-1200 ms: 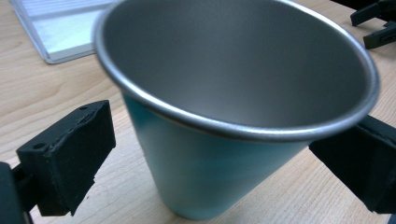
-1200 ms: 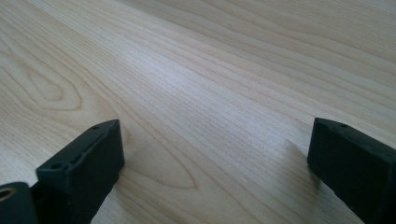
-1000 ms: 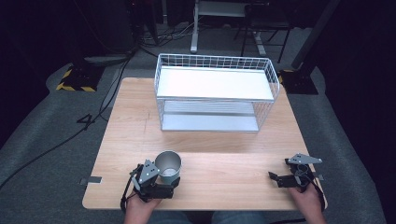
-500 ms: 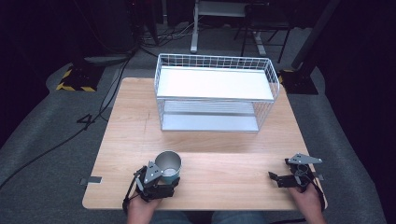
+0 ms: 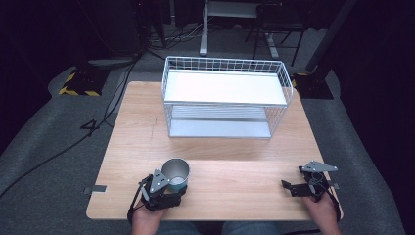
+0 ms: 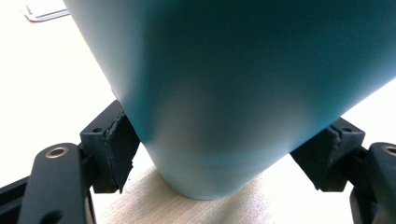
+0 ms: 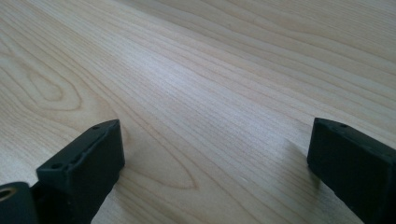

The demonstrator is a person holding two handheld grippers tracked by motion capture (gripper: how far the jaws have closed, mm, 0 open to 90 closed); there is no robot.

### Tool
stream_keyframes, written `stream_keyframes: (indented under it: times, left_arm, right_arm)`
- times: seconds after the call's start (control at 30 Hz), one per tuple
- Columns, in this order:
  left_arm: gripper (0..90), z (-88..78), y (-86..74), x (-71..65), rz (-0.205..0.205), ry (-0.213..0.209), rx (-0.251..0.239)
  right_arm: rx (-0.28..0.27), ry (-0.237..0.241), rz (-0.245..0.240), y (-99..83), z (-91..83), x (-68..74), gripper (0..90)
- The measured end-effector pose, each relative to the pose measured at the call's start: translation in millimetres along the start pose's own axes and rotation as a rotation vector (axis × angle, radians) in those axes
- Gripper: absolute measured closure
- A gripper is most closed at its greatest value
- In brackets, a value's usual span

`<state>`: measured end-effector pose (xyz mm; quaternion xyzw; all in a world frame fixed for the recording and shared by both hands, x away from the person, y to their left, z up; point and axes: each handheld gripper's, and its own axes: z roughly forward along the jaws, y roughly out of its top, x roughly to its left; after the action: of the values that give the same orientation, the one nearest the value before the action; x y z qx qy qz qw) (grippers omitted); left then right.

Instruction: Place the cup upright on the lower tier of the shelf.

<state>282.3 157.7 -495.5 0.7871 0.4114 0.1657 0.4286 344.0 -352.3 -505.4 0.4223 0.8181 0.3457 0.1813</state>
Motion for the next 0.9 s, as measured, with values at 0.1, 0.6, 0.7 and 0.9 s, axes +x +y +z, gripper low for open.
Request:
stream_keyframes:
  times: [0.1, 0.6, 0.7, 0.9]
  left_arm:
    - [23.4, -2.3, 2.1, 0.1, -0.009, -0.002, -0.007]
    - [23.5, -7.2, 20.5, -4.1, 0.023, -0.015, -0.006]
    - [23.5, -7.3, 26.5, -3.5, 0.036, -0.015, -0.006]
    - [23.5, -8.5, 41.2, -3.4, 0.038, -0.019, -0.021]
  right_arm:
    - [0.0, 0.0, 0.0, 0.0, 0.0, 0.0, 4.1]
    - [-0.001, 0.002, -0.001, -0.1, 0.1, 0.0, 4.1]
    - [-0.001, 0.001, -0.001, -0.1, 0.1, 0.0, 4.1]
    - [-0.001, 0.001, 0.0, -0.1, 0.1, 0.1, 4.1]
